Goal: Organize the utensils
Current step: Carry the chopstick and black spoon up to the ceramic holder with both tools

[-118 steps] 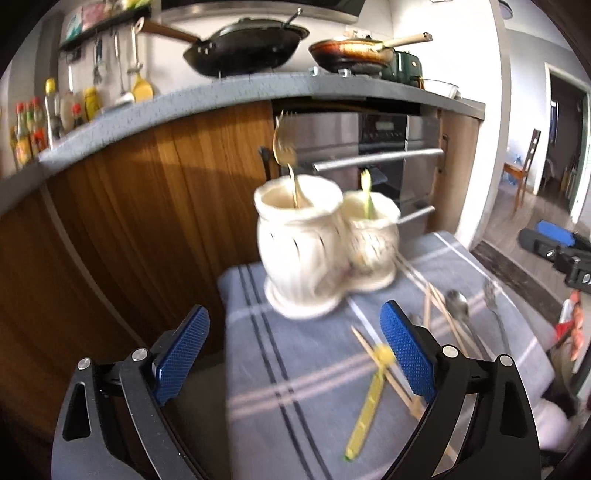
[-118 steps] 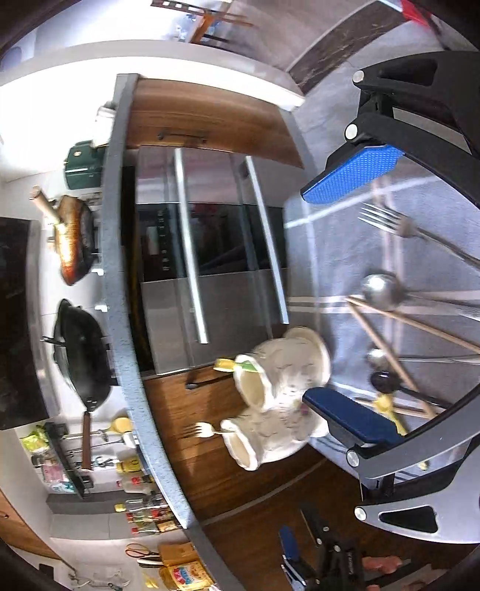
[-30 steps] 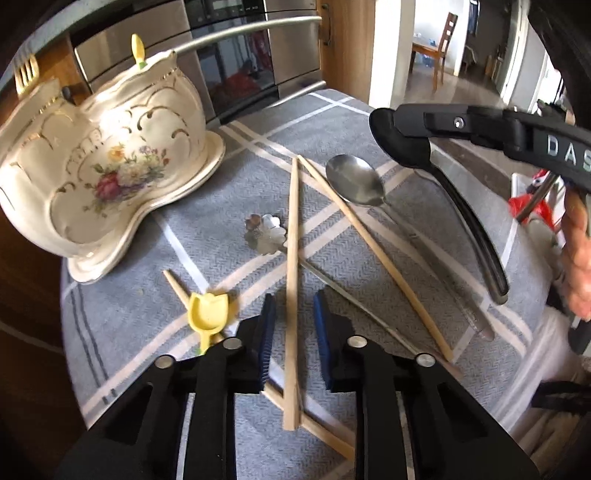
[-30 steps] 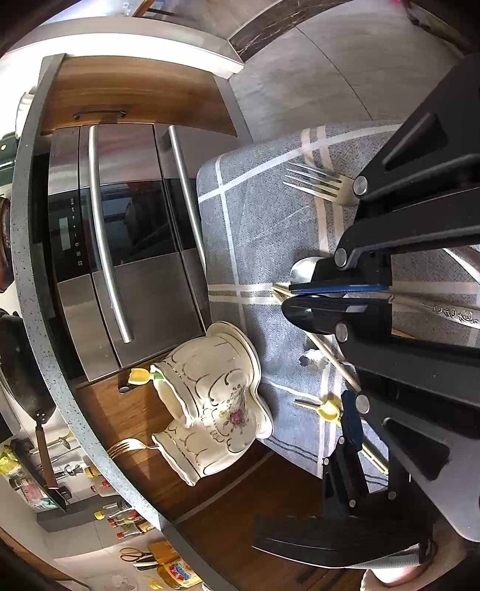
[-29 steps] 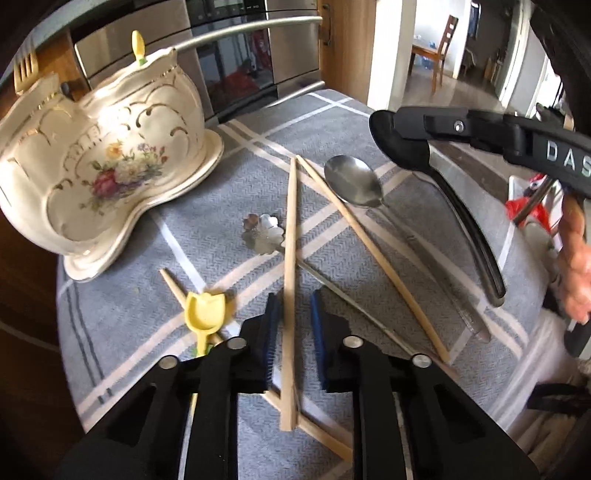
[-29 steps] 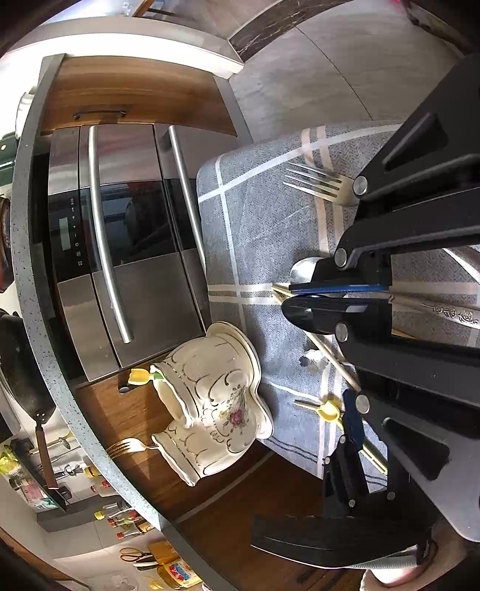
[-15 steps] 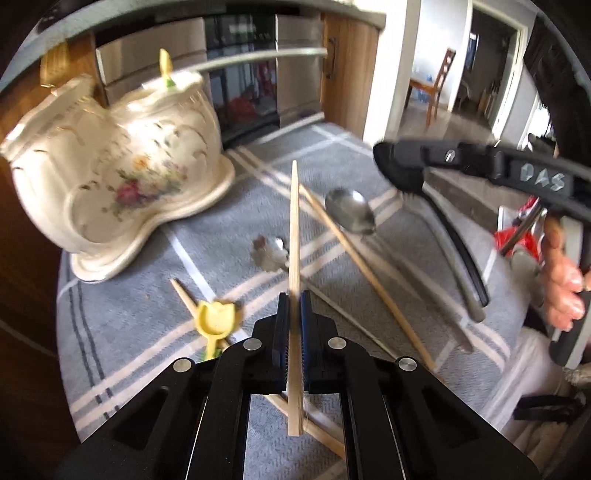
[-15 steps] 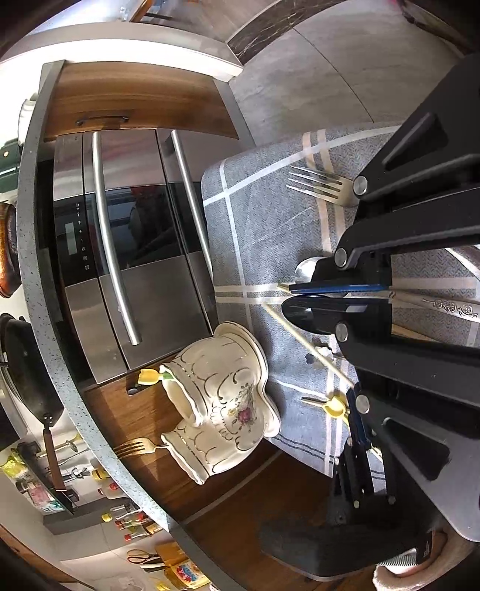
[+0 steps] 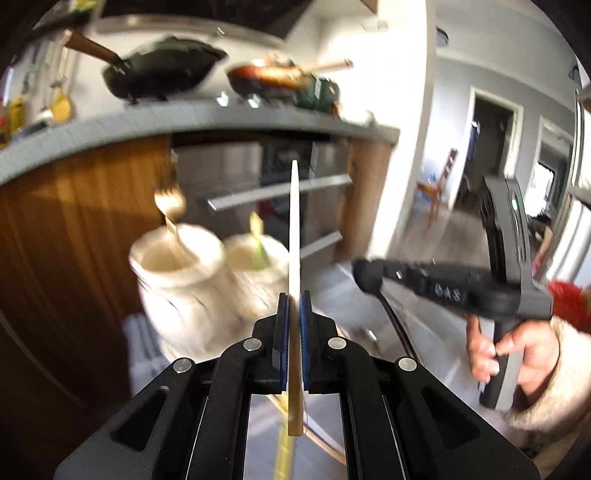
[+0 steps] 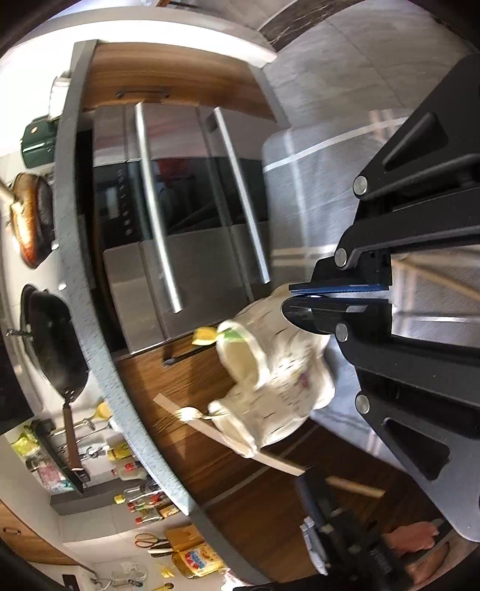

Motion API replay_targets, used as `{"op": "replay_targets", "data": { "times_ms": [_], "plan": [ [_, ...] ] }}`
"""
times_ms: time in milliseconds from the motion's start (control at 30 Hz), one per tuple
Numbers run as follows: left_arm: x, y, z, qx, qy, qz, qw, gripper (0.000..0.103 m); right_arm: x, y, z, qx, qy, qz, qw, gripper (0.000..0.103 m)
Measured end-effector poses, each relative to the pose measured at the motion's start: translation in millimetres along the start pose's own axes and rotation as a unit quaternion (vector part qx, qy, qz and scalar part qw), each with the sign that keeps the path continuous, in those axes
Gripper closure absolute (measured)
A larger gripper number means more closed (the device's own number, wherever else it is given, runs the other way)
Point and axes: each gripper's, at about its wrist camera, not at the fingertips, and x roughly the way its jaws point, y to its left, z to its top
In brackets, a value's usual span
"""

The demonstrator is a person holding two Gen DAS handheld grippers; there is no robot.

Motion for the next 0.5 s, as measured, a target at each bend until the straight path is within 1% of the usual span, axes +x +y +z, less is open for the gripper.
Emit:
{"op": "replay_targets", "data": {
  "times_ms": [67, 167, 200, 267, 367, 433, 500],
  "plan": [
    [-4, 22, 16, -0.021, -0.024, 0.0, 0.9995, 0.097, 7, 6, 15, 0.002, -0.008, 0.012, 1.0, 0.101],
    [-4, 48, 32, -0.053, -0.047, -0.009, 0.9975, 0.097, 15, 14, 36, -0.001, -0.027, 0.012, 1.0, 0.101],
    [-1, 59, 36, -0.063, -0.06, -0.016, 0.9961, 0.097, 17, 17, 41, -0.003, -0.034, 0.013, 0.999, 0.101],
    [8, 71, 40, -0.073, -0.076, -0.019, 0.9943, 0.097, 23, 24, 54, -0.009, -0.052, 0.009, 0.999, 0.101],
    [18, 88, 43, -0.092, -0.089, -0.024, 0.9915, 0.097, 34, 29, 68, -0.015, -0.065, 0.002, 0.998, 0.101],
    [23, 97, 48, -0.097, -0.097, -0.018, 0.9904, 0.097, 45, 30, 77, -0.016, -0.073, -0.009, 0.997, 0.101],
    [28, 99, 48, -0.095, -0.105, -0.015, 0.9899, 0.097, 56, 30, 83, -0.01, -0.076, -0.016, 0.997, 0.101]
  ]
}}
